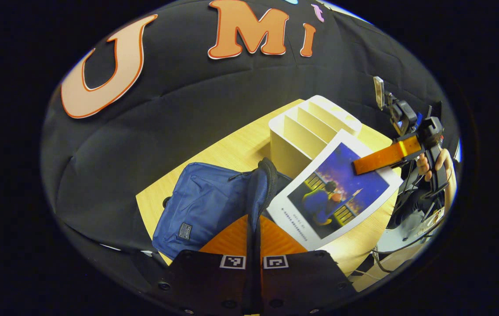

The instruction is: Open the schoolbag, grab two books from the bookshelf and put them into the schoolbag.

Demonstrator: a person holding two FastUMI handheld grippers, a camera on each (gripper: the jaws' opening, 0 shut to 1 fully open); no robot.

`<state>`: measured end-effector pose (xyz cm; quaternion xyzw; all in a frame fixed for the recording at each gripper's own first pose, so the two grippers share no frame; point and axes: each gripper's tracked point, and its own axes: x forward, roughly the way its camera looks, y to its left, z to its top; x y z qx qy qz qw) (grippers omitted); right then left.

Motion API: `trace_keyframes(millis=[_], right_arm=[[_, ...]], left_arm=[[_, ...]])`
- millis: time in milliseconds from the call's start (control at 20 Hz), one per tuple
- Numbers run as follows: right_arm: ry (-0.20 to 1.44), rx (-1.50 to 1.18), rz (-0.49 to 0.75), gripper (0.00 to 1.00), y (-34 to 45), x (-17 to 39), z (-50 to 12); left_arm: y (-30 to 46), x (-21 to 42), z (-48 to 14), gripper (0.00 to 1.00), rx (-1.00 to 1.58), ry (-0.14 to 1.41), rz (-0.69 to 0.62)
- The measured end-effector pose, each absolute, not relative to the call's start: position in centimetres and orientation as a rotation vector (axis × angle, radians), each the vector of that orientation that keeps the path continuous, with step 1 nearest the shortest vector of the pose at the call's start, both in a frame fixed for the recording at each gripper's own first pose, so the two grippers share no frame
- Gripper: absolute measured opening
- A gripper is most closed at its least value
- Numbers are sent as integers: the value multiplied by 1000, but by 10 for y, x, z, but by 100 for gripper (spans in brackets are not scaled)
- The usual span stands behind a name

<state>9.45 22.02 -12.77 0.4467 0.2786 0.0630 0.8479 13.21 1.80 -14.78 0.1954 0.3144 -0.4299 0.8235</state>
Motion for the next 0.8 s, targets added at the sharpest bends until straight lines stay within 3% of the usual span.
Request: trace_keyframes(millis=[800], right_arm=[[374, 1087, 82, 30, 323, 190, -165]], left_arm=[[1, 132, -119, 1, 439, 605, -997]])
